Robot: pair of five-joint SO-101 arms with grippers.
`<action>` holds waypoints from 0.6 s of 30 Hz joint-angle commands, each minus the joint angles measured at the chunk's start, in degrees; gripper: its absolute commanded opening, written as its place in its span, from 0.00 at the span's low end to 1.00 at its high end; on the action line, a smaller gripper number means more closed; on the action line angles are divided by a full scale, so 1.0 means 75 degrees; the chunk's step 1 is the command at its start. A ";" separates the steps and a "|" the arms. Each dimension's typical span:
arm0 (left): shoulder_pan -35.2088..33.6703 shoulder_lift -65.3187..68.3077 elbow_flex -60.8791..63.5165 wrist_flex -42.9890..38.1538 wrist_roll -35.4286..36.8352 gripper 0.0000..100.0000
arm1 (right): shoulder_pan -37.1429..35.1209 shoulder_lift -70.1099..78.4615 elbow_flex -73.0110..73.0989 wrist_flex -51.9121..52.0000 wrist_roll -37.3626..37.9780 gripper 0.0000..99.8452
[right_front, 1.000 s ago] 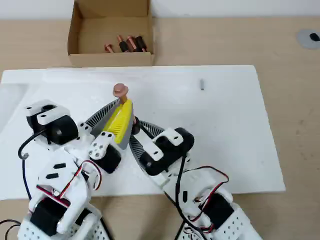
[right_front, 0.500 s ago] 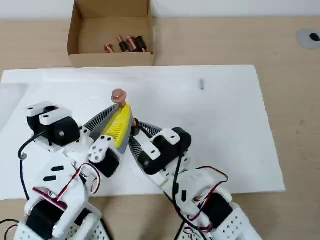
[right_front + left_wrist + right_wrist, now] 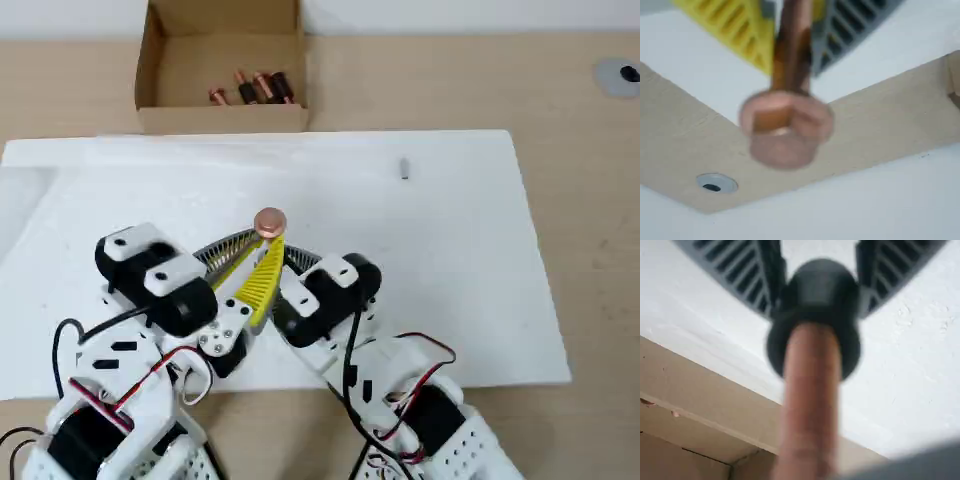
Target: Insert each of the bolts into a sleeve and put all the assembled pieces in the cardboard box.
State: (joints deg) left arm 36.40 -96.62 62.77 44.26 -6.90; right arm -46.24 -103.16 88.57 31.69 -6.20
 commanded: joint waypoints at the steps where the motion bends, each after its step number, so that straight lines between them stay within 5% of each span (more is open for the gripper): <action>1: -0.0387 0.0029 -0.0059 -0.0375 -0.0059 0.00 | 0.0100 -0.0205 -0.0416 -0.0047 -0.0070 0.01; 6: -0.1442 0.0029 0.0023 -0.0926 -0.0105 0.00 | 0.0100 -0.0182 -0.0416 -0.0047 -0.0070 0.01; 18: -0.1500 0.0018 0.0234 -0.0926 -0.0316 0.00 | 0.0100 -0.0158 -0.0604 -0.0012 -0.0070 0.01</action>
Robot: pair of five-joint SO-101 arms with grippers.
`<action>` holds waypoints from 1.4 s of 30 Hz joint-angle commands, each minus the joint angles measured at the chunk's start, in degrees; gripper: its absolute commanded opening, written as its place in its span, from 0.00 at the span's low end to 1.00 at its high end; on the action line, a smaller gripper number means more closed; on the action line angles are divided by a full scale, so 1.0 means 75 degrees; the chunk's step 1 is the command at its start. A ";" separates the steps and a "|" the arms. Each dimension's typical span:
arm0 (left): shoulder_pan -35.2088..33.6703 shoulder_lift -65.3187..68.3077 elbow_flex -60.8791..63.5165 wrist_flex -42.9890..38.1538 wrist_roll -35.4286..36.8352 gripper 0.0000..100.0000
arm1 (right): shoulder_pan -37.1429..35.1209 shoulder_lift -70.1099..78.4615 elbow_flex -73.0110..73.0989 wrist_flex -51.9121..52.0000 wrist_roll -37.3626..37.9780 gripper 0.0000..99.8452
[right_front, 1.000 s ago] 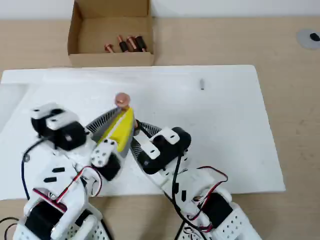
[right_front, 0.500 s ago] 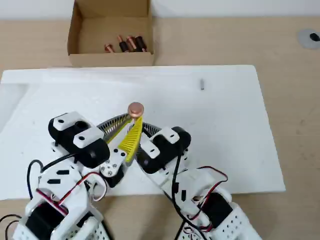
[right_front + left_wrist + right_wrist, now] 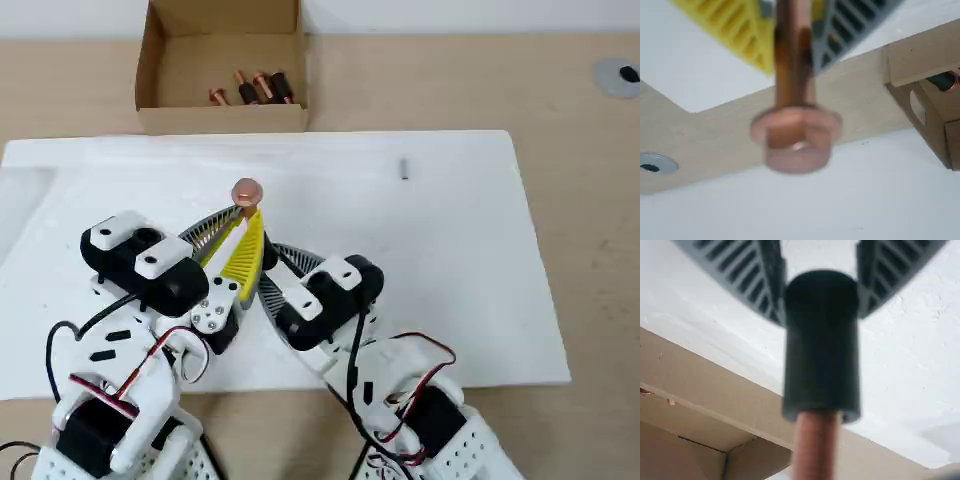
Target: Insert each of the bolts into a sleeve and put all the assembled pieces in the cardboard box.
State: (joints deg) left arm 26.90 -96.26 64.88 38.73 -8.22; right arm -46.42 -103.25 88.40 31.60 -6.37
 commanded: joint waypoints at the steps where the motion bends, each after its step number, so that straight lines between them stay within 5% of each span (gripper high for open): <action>1: -0.0234 -0.0029 -0.0047 -0.0188 -0.0141 0.00 | 0.0123 -0.0147 -0.0615 0.0082 -0.0047 0.01; 10: -0.0223 -0.0029 0.0293 -0.0129 -0.0141 0.00 | 0.0123 -0.0205 -0.0838 0.0387 -0.0059 0.01; 18: 0.0692 -0.0029 0.0246 0.1254 -0.0129 0.00 | 0.0135 -0.0205 -0.0873 0.0375 -0.0059 0.01; 42: 0.0727 0.0041 -0.0727 0.1852 -0.0012 0.02 | 0.0721 -0.0147 -0.1553 0.0410 -0.0574 0.01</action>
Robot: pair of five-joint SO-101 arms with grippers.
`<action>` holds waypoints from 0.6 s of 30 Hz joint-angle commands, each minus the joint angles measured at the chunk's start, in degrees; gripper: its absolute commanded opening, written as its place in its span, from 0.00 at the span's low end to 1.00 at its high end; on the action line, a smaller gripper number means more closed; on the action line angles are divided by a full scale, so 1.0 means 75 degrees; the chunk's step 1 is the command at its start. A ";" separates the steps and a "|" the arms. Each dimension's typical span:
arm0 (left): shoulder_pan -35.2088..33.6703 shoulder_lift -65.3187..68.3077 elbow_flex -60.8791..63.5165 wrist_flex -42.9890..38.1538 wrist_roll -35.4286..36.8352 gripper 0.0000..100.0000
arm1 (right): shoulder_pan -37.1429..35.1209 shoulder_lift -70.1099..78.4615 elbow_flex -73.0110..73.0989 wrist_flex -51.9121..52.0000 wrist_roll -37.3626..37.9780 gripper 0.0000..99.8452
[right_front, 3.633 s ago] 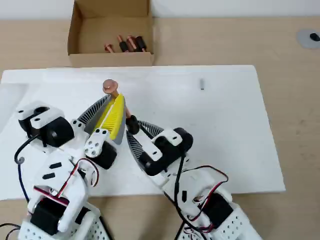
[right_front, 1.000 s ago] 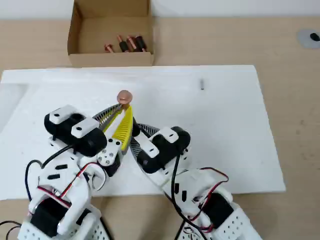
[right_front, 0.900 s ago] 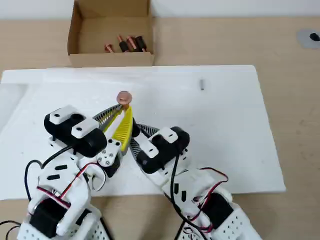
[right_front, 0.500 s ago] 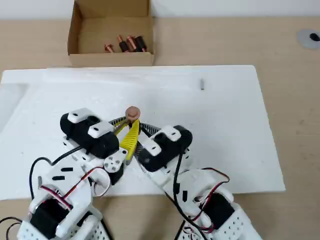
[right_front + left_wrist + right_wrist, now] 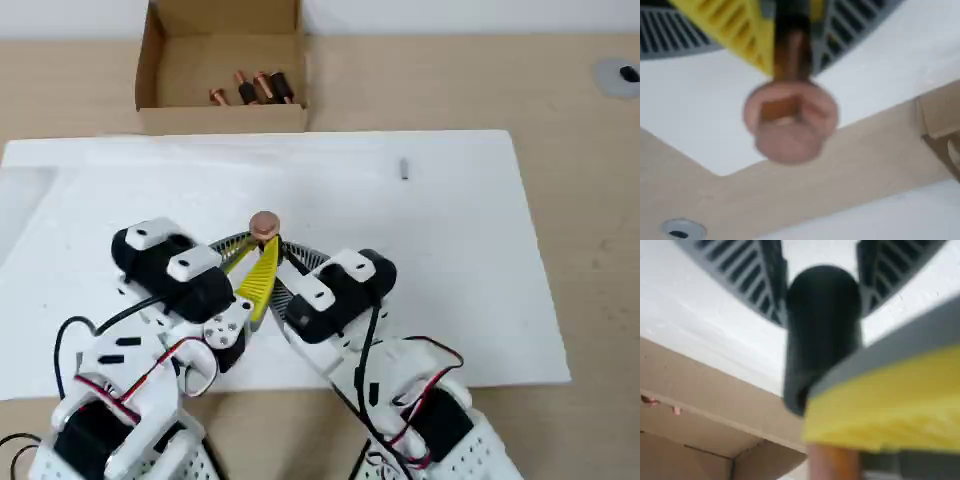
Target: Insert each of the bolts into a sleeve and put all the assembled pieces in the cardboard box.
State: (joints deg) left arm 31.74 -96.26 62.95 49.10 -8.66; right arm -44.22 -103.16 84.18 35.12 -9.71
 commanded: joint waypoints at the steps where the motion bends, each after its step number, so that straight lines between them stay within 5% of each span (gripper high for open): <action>1: 0.0094 0.0041 -0.0586 0.0715 0.0188 0.03 | 0.0428 -0.0158 -0.1037 -0.0059 -0.0117 0.01; 7: 0.0117 0.0041 -0.1266 0.1946 0.1325 0.10 | 0.0428 -0.0158 -0.1049 -0.0070 -0.0129 0.01; 18: -0.0164 0.0299 -0.1793 0.2626 0.1383 0.10 | 0.0568 0.0451 -0.1459 -0.0399 -0.0117 0.01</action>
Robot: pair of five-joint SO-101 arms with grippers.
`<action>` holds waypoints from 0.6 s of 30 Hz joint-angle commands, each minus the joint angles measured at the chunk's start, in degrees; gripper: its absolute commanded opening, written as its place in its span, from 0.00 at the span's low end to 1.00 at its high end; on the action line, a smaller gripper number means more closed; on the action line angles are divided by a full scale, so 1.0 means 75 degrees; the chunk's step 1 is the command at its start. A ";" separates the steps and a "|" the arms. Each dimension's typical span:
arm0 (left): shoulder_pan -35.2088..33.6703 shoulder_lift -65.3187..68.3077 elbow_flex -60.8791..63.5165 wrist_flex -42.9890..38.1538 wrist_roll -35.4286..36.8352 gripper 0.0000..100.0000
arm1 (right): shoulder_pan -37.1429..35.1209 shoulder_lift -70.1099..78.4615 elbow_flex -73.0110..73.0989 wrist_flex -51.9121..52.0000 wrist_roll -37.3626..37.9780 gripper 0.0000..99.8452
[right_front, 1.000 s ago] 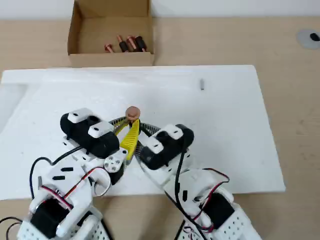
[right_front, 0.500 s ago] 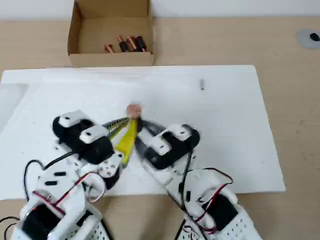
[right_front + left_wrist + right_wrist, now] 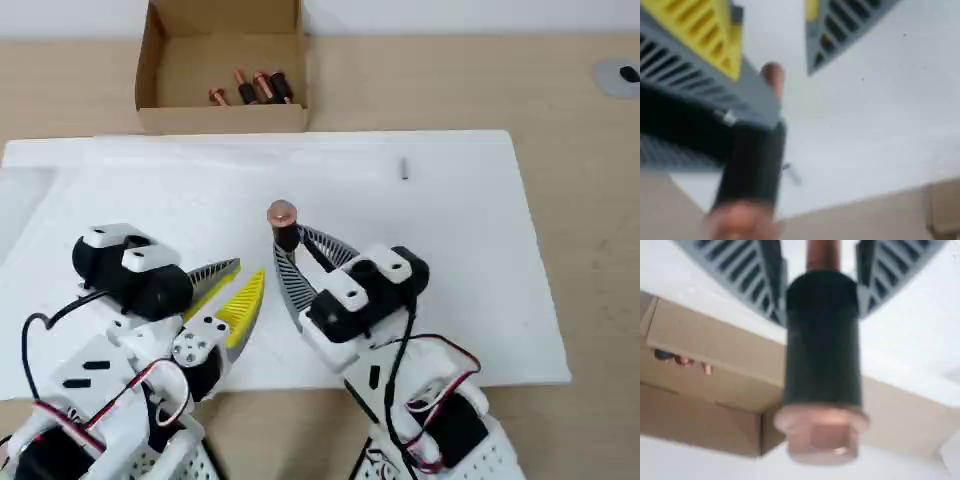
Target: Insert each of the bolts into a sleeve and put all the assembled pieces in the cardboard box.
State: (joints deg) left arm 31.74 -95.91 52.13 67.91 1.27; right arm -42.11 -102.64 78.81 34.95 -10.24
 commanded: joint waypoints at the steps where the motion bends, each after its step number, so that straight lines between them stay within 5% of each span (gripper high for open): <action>1: -0.0410 0.0322 -0.0352 0.0176 0.0059 0.10 | 0.0428 0.0733 -0.0838 -0.0680 -0.0047 0.01; 9: -0.2649 0.0404 -0.0340 0.0234 0.0047 0.10 | 0.1155 0.6195 -0.3558 -0.3036 -0.0035 0.01; 18: -0.3059 0.0393 -0.0270 0.0375 0.0047 0.01 | 0.1776 1.2876 -0.9125 -0.3470 -0.0047 0.01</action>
State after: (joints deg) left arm 9.58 -93.54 52.13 69.93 1.27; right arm -30.77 -20.79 28.70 10.77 -10.24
